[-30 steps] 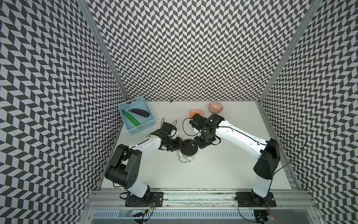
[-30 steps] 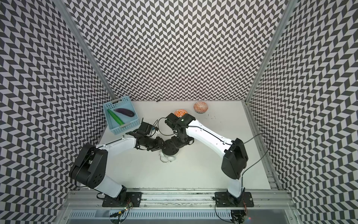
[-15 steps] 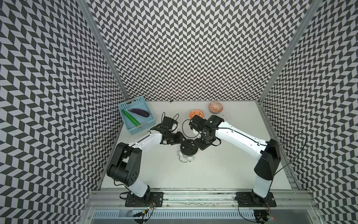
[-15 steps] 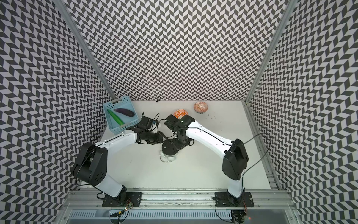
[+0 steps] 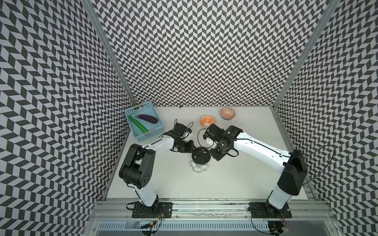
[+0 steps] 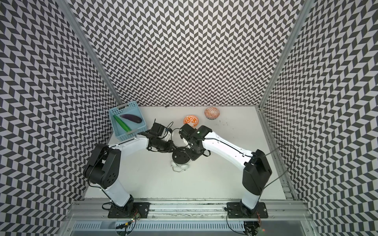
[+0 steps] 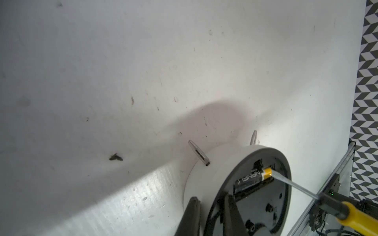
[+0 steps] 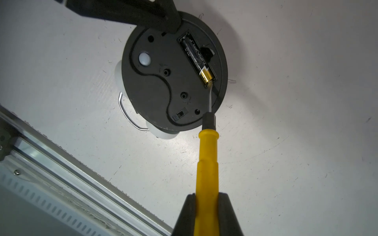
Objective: Remove the battery from the alarm
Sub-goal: Release the battery from the alarm.
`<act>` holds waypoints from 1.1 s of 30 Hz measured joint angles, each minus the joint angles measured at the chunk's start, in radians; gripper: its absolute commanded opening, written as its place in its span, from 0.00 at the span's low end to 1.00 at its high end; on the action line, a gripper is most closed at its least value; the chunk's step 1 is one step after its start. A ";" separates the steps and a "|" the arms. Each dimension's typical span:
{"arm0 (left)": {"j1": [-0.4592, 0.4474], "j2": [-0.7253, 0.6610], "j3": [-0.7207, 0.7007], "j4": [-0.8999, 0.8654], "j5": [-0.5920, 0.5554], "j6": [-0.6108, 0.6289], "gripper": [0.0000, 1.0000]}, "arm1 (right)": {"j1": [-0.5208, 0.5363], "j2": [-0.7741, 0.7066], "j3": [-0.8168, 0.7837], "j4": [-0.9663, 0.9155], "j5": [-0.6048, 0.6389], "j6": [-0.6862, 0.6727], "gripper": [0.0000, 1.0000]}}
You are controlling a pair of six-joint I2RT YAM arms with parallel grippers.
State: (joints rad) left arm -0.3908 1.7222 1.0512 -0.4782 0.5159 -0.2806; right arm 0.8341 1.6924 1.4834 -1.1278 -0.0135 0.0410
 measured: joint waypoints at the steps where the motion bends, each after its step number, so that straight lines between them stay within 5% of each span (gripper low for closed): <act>1: 0.000 0.000 0.000 0.000 0.001 0.003 0.14 | -0.013 -0.024 -0.037 0.033 -0.015 -0.018 0.00; 10: -0.002 0.002 0.002 0.001 -0.005 0.023 0.13 | -0.146 -0.281 -0.449 0.441 -0.206 -0.181 0.00; 22: -0.043 0.008 0.012 0.031 -0.039 0.012 0.18 | -0.203 -0.450 -0.690 0.872 -0.505 -0.249 0.00; 33: -0.055 -0.028 0.041 -0.019 -0.159 -0.021 0.40 | -0.262 -0.540 -0.692 0.864 -0.406 -0.163 0.00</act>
State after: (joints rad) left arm -0.4454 1.6939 1.0924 -0.4969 0.3573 -0.3012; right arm 0.5724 1.1526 0.7918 -0.2642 -0.4194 -0.1223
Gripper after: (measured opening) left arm 0.377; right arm 0.167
